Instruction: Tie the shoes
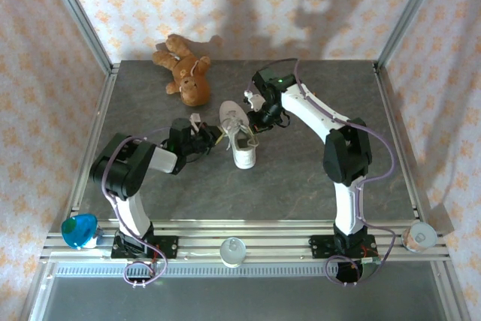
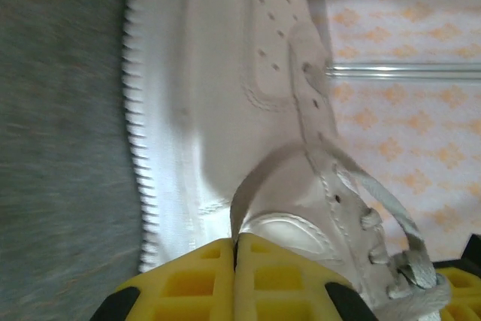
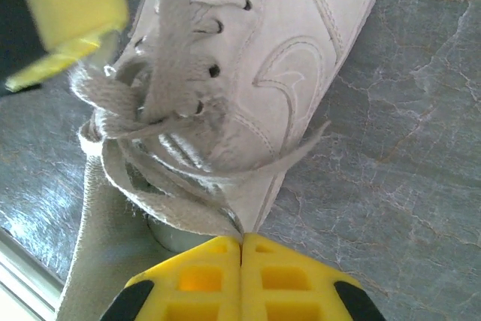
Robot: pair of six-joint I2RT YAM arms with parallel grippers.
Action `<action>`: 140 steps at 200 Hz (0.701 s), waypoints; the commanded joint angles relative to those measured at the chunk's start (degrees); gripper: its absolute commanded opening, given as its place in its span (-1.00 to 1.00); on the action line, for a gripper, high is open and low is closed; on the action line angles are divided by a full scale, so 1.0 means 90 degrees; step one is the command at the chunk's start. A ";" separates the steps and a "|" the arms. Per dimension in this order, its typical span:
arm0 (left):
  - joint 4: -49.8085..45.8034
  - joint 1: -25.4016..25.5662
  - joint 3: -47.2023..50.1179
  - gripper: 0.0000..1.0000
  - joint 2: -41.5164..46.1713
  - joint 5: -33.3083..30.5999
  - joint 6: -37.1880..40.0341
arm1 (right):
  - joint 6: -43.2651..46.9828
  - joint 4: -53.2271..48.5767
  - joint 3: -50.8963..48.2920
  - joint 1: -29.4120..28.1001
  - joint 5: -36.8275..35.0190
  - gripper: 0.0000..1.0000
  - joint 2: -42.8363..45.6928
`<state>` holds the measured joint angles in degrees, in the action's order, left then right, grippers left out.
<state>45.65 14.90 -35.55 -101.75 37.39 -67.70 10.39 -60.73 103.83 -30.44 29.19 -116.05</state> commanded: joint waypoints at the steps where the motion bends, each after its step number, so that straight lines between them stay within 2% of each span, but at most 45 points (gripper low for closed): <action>1: -0.2000 -0.0299 -0.0338 -1.00 0.0824 -0.0065 0.1142 | 0.0263 -0.0353 0.0266 0.0010 -0.0608 -1.00 0.0020; 19: -0.3564 -0.0348 -0.0738 -1.00 0.1239 -0.0218 0.1969 | 0.0513 -0.0615 0.0697 0.0012 -0.1190 -1.00 -0.0105; 31: -0.4162 -0.0338 -0.0968 -1.00 0.1394 -0.0309 0.2332 | 0.0653 -0.0778 0.1046 0.0013 -0.1404 -1.00 -0.0217; 54: -0.4863 -0.0350 -0.1240 -1.00 0.1624 -0.0543 0.2786 | 0.0852 -0.1002 0.1557 0.0013 -0.1552 -1.00 -0.0370; 105: -0.6849 -0.0352 -0.1764 -1.00 0.2001 -0.1648 0.4006 | 0.1192 -0.0960 0.1675 0.0010 -0.1574 -1.00 -0.0501; 140: -0.7278 -0.0349 -0.1738 -1.00 0.2073 -0.2000 0.4482 | 0.1239 -0.0795 0.1528 0.0012 -0.1451 -1.00 -0.0597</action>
<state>-11.05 12.01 -50.61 -84.29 25.82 -32.95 20.05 -67.02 117.45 -30.61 17.98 -120.60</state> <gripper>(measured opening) 0.044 0.047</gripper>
